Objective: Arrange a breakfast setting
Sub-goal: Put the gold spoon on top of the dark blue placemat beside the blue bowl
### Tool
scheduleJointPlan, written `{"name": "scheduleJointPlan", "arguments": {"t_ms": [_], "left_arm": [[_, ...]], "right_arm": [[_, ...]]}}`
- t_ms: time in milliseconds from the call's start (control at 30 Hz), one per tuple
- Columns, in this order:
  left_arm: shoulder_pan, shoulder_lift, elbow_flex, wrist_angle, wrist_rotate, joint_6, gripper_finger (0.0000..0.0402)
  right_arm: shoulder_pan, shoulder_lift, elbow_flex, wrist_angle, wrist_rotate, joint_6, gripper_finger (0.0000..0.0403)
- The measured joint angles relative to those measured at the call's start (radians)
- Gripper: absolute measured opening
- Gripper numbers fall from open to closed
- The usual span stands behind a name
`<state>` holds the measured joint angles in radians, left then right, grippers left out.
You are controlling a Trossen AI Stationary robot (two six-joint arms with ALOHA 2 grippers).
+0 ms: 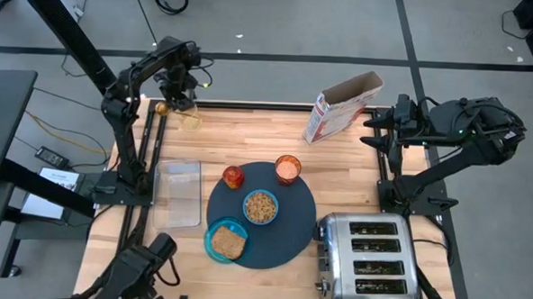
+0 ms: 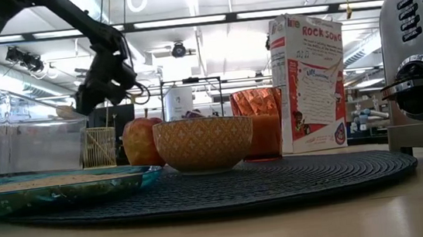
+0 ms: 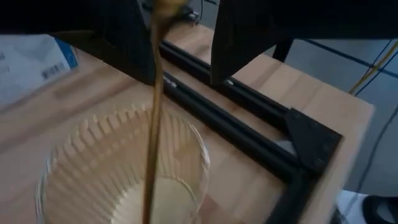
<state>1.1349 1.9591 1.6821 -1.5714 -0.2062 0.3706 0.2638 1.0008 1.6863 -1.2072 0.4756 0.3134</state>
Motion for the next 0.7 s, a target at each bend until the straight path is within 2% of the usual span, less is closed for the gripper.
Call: {"name": "scheduleJointPlan", "arguments": {"t_ms": [133,467,700], "left_arm": [[-0.009,-0.024,-0.038,0.000,-0.001,0.033,0.0160],[-0.027,-0.024,-0.133,0.000,0.025,0.002,0.0159],[-0.029,-0.024,-0.157,0.000,0.026,0.012,0.0131]], "right_arm": [[0.000,0.000,0.000,0.000,0.001,0.000,0.0210],[0.000,0.000,0.000,0.000,0.001,-0.002,0.0210],[0.000,0.000,0.000,0.001,0.002,-0.003,0.0210]]}}
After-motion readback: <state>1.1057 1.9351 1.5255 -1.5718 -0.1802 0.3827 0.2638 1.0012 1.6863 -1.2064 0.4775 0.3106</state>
